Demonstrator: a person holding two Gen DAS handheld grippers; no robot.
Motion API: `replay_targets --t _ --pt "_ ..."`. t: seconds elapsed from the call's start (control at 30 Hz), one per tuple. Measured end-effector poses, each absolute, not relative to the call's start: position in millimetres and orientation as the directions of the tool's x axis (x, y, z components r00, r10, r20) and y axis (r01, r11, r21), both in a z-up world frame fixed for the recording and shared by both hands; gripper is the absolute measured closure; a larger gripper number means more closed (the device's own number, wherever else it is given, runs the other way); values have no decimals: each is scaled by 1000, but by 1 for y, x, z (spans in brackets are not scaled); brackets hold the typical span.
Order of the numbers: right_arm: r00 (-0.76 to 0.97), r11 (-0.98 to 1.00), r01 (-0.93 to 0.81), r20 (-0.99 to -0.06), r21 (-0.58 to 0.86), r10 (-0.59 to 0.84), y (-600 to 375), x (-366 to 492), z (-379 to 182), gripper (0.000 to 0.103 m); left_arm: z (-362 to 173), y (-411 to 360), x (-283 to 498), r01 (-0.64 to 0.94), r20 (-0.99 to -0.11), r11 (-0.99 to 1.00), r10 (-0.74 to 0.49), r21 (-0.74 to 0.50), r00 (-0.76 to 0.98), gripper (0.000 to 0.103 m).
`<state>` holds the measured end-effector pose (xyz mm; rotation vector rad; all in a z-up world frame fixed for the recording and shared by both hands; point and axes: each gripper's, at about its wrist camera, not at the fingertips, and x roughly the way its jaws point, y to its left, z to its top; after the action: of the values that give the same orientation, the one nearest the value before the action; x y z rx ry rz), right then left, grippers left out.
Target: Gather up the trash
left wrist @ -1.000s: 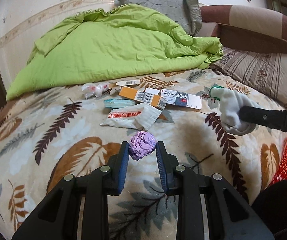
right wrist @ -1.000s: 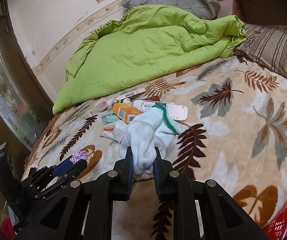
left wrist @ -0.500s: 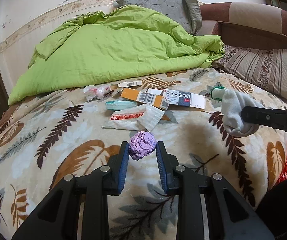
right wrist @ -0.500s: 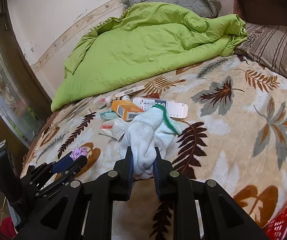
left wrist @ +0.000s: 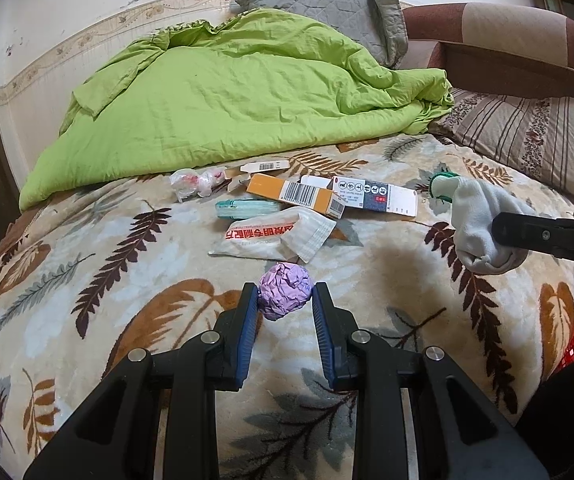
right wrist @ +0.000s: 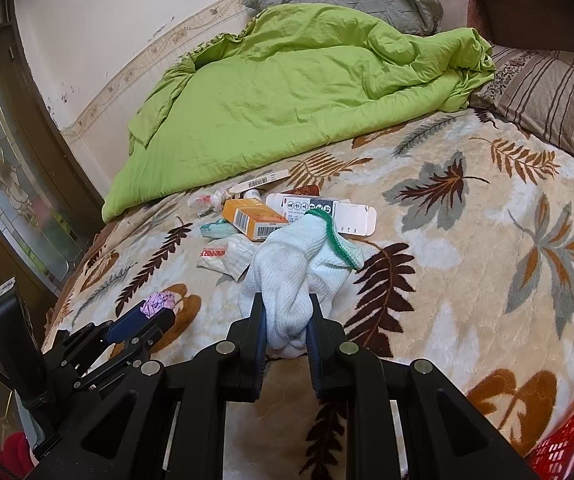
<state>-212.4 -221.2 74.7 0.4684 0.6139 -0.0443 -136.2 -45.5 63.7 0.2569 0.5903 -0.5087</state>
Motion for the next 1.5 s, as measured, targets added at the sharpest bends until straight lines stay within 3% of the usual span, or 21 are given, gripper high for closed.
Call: replay_targets --t 1.5 --pt "819 896 176 -565 408 97 -220 -212 74 84 60 -44 -131 520 -594 850 -375 86 712 77"
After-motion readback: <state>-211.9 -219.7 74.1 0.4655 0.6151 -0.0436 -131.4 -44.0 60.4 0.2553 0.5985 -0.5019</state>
